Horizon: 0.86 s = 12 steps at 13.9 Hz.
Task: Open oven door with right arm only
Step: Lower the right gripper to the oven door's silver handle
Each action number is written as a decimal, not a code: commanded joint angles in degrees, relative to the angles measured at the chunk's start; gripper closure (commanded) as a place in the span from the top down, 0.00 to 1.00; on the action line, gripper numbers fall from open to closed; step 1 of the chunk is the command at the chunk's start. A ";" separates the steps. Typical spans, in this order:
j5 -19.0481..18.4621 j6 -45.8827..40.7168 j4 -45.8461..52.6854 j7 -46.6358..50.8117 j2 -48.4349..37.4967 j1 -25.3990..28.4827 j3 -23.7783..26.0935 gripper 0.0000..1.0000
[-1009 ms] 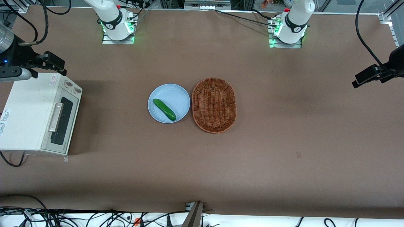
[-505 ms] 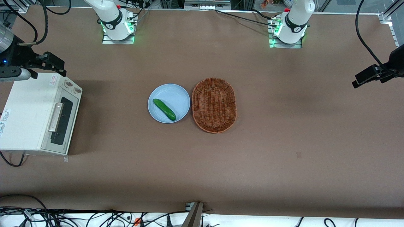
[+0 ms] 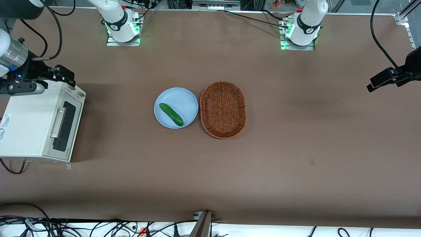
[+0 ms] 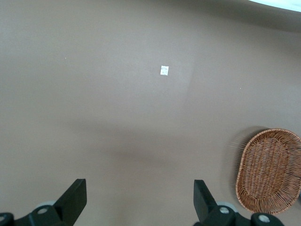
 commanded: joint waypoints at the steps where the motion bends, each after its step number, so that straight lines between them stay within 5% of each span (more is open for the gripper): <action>1: -1.23 3.11 -1.71 -2.65 1.23 -0.87 0.23 0.51; 3: -1.23 5.56 -1.80 -4.06 3.86 -1.66 -0.22 0.15; 5: -1.23 8.38 -1.98 -5.90 6.68 -3.24 -0.48 0.00; 12: -1.23 19.27 -1.98 -13.38 15.73 -5.52 -3.73 0.00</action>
